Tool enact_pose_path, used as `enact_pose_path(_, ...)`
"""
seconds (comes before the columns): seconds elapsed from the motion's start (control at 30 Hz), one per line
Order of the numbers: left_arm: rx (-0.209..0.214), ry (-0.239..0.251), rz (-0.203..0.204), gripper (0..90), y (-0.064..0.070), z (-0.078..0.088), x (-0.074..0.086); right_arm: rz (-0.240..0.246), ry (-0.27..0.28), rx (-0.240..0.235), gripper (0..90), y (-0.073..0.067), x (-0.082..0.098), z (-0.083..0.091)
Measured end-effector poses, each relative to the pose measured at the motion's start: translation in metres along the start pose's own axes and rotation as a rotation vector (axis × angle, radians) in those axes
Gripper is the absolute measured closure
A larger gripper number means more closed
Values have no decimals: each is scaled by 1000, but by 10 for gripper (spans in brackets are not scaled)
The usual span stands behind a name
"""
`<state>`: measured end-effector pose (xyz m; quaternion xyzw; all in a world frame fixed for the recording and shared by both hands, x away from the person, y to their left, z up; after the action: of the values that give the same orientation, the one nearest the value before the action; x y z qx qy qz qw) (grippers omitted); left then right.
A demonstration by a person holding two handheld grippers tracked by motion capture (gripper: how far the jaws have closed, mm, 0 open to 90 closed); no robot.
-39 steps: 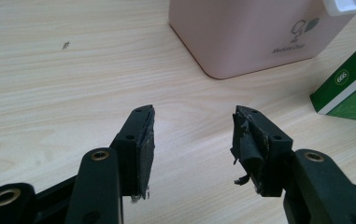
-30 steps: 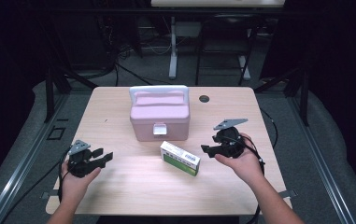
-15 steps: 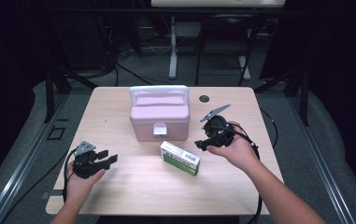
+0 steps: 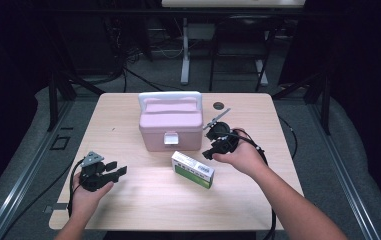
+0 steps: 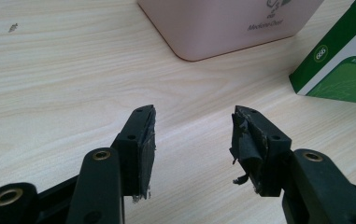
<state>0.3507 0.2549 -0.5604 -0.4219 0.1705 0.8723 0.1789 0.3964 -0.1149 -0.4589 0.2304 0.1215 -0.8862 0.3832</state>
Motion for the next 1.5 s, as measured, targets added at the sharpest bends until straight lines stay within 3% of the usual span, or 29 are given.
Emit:
enact_pose_path(0.43, 4, -8, -1, 493, -1, 1, 0, 77, -40, -43, 523, -24, -10, -27)
enact_pose_path(0.77, 3, -5, -1, 493, -1, 0, 0, 84, -56, -78, 509, -32, -9, -45)
enact_pose_path(1.0, 3, -8, -3, 493, -2, 0, 0, 86, -76, -71, 549, -34, -7, -54)
enact_pose_path(1.13, 3, -7, -3, 493, -2, 0, 0, 77, -71, -80, 591, -35, -7, -56)
enact_pose_path(1.27, 3, -7, -3, 493, -2, 0, 0, 93, -65, -51, 613, -38, -7, -56)
enact_pose_path(1.5, 1, -10, -2, 493, -2, 1, 0, 68, -51, -48, 619, -34, -3, -54)
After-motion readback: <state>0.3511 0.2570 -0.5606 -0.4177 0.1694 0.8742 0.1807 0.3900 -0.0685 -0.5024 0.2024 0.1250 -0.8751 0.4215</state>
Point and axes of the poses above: each handheld gripper's, and its own axes: z roughly backward along the jaws, x roughly out of its underside, y roughly to its right, the point moved 3 cm from there along -z, roughly forward along the jaws, and after that the axes turned 2 degrees about -x, right-handed, at the moved point
